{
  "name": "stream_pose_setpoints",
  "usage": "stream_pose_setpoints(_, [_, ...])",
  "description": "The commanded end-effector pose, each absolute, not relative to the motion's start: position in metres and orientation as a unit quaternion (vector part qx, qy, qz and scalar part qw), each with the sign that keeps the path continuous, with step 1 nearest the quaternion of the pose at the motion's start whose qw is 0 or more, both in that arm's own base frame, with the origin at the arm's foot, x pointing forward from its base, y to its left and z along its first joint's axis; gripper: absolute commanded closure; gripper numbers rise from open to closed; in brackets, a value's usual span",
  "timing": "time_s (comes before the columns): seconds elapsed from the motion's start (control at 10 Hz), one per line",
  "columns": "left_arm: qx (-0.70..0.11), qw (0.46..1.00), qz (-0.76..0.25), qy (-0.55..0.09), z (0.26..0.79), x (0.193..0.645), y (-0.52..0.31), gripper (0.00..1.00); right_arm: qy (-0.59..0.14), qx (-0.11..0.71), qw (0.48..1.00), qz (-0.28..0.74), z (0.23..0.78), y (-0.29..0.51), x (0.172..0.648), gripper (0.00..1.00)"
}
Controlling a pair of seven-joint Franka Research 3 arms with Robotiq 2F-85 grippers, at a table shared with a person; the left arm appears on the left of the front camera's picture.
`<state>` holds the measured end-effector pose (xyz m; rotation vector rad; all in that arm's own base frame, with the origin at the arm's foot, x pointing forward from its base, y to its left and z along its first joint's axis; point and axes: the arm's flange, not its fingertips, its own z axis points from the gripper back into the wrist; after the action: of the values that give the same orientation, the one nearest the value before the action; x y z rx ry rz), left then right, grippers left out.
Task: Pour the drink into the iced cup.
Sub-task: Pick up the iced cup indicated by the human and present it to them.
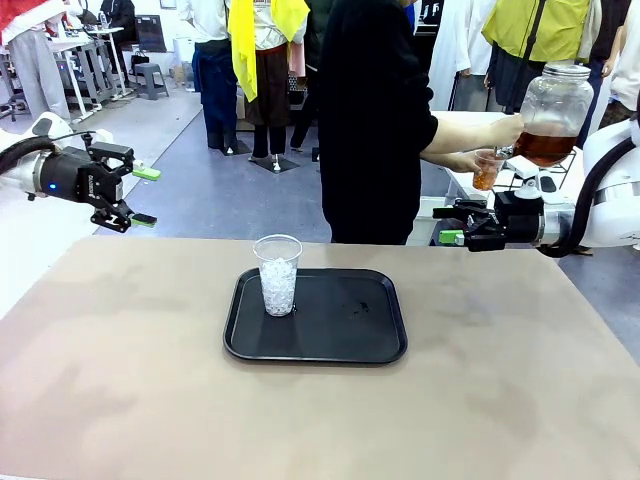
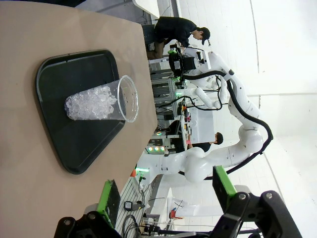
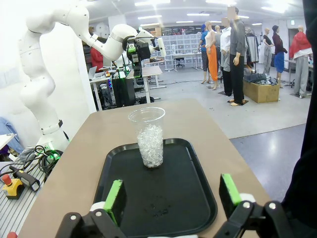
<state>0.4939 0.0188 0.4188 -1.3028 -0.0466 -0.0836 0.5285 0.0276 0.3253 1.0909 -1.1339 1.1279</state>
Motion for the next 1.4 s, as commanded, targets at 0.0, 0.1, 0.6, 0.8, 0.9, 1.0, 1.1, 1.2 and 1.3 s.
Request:
stream_pose_setpoints(0.0, [-0.608,0.793,-0.034,-0.022,0.4202,0.492,0.0182,0.0,-0.48,0.471,0.567,0.476,0.3274,0.0256,0.5274,0.0])
stream_pose_setpoints(0.1, [-0.608,0.793,-0.034,-0.022,0.4202,0.492,0.0182,0.0,-0.48,0.471,0.567,0.476,0.3274,0.0256,0.5274,0.0])
stream_pose_setpoints(0.6, [-0.608,0.793,-0.034,-0.022,0.4202,0.492,0.0182,0.0,-0.48,0.471,0.567,0.476,0.3274,0.0256,0.5274,0.0])
stream_pose_setpoints(0.8, [-0.608,0.793,-0.034,-0.022,0.4202,0.492,0.0182,0.0,-0.48,0.471,0.567,0.476,0.3274,0.0256,0.5274,0.0])
stream_pose_setpoints(0.9, [-0.608,0.793,-0.034,-0.022,0.4202,0.492,0.0182,0.0,-0.48,0.471,0.567,0.476,0.3274,0.0256,0.5274,0.0])
stream_pose_setpoints(1.0, [-0.608,0.793,-0.034,-0.022,0.4202,0.492,0.0182,0.0,-0.48,0.471,0.567,0.476,0.3274,0.0256,0.5274,0.0])
stream_pose_setpoints(1.1, [-0.608,0.793,-0.034,-0.022,0.4202,0.492,0.0182,0.0,-0.48,0.471,0.567,0.476,0.3274,0.0256,0.5274,0.0])
stream_pose_setpoints(1.2, [-0.608,0.793,-0.034,-0.022,0.4202,0.492,0.0182,0.0,-0.48,0.471,0.567,0.476,0.3274,0.0256,0.5274,0.0])
stream_pose_setpoints(1.3, [-0.608,0.793,-0.034,-0.022,0.4202,0.492,0.0182,0.0,-0.48,0.471,0.567,0.476,0.3274,0.0256,0.5274,0.0])
